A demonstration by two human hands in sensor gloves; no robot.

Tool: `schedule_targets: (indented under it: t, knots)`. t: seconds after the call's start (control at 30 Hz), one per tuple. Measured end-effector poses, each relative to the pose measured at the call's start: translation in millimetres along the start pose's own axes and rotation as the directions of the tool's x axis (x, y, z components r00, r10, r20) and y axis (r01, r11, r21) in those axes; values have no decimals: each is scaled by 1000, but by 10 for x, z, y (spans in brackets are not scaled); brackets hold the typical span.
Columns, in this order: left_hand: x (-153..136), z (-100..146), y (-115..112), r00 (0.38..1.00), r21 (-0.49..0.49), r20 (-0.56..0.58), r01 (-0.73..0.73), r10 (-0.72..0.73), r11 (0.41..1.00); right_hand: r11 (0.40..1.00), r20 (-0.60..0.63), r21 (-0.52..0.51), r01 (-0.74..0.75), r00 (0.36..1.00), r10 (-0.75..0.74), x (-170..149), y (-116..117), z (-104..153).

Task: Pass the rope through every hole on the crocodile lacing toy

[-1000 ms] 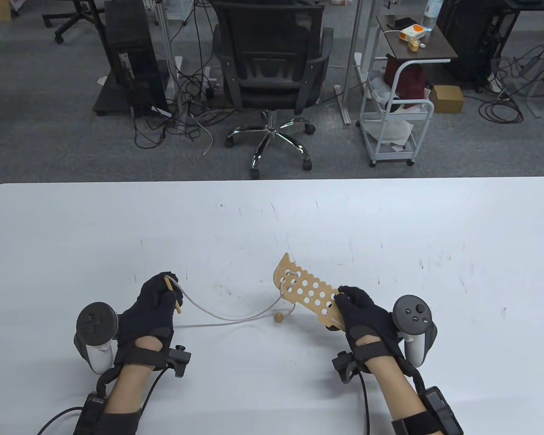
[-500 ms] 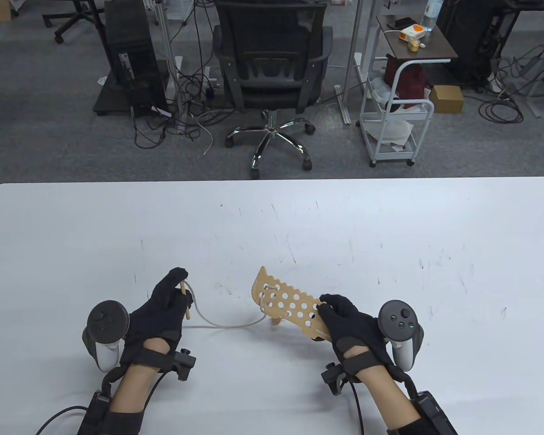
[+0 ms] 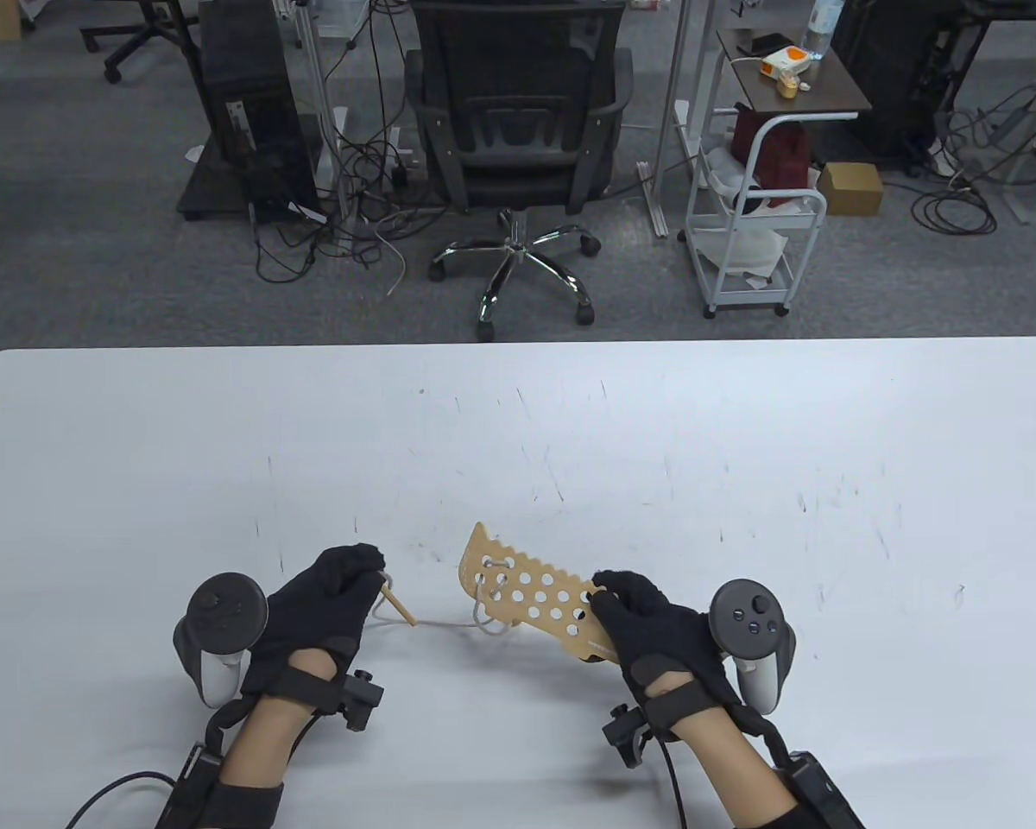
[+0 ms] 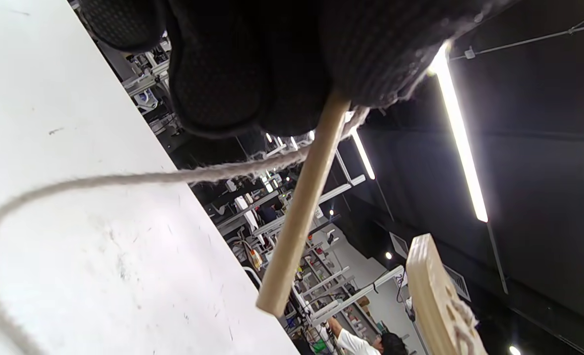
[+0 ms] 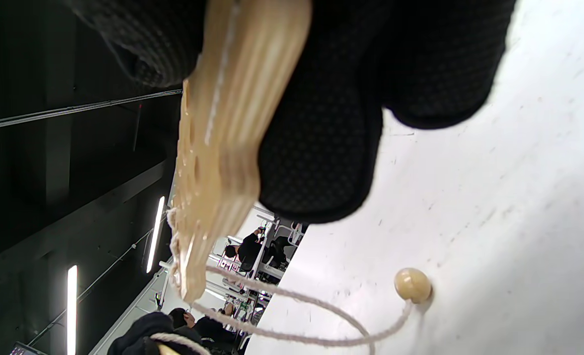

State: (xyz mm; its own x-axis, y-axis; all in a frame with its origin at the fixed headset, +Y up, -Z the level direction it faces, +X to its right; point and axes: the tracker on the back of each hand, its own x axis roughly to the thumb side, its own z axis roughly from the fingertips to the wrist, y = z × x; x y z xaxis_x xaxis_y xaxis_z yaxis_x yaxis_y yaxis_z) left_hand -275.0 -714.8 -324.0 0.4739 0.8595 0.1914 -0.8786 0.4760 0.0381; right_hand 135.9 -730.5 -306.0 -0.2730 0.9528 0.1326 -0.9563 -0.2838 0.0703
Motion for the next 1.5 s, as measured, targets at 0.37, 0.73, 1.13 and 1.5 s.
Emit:
schedule_targets:
  t: [0.37, 0.73, 1.13, 1.5]
  knots:
    - [-88, -20, -157, 993, -88, -70, -97, 91, 991, 998, 30, 53, 27, 999, -29, 81, 97, 62]
    - [-137, -4, -384, 949, -226, -153, -306, 276, 925, 995, 51, 90, 35, 998, -39, 124, 171, 98]
    - [-164, -4, -523, 874, -344, -243, -483, 420, 805, 992, 73, 115, 53, 995, -62, 129, 212, 109]
    - [-125, 1, -545, 939, -353, -197, -337, 283, 872, 983, 78, 166, 75, 993, -89, 130, 281, 120]
